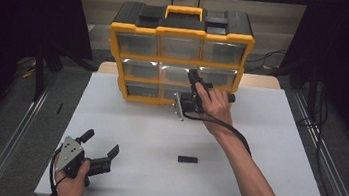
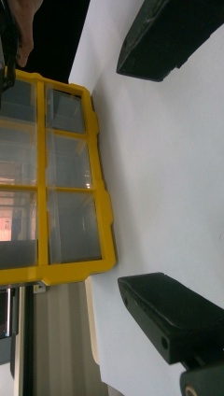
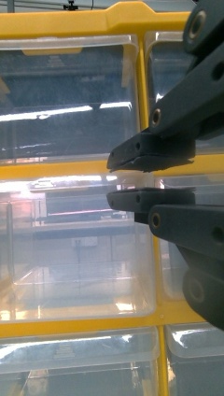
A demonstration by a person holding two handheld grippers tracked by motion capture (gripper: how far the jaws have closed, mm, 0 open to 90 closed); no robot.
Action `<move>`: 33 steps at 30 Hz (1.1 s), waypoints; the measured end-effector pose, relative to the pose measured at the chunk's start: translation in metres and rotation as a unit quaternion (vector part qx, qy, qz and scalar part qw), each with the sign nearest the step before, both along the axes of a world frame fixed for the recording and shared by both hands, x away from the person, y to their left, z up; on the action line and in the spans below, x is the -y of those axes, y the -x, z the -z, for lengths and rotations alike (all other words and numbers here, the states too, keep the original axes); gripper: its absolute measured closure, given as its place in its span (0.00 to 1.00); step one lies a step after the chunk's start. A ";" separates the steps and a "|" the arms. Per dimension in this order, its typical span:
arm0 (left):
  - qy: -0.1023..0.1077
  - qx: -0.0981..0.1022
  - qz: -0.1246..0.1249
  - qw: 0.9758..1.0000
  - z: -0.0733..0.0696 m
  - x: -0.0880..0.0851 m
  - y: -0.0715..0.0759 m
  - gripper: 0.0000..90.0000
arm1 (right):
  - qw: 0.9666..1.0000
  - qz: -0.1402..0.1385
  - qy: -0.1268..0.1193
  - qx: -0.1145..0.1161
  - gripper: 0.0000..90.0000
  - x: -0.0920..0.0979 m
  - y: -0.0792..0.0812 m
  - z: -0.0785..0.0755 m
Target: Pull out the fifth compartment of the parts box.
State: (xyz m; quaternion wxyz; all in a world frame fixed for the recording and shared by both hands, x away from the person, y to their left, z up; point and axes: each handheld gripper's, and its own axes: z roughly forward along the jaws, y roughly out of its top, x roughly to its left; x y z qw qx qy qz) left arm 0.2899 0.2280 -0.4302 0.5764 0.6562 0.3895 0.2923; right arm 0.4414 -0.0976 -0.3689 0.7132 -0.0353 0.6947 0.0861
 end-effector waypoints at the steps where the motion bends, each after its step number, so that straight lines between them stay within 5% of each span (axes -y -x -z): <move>1: -0.007 0.000 0.002 1.000 0.000 0.000 0.000 0.02 | 1.000 -0.002 -0.001 0.000 0.88 0.000 0.000 0.000; 33: -0.005 0.001 0.001 1.000 0.000 0.001 0.000 0.02 | 1.000 -0.008 -0.004 0.008 0.88 0.001 0.016 0.003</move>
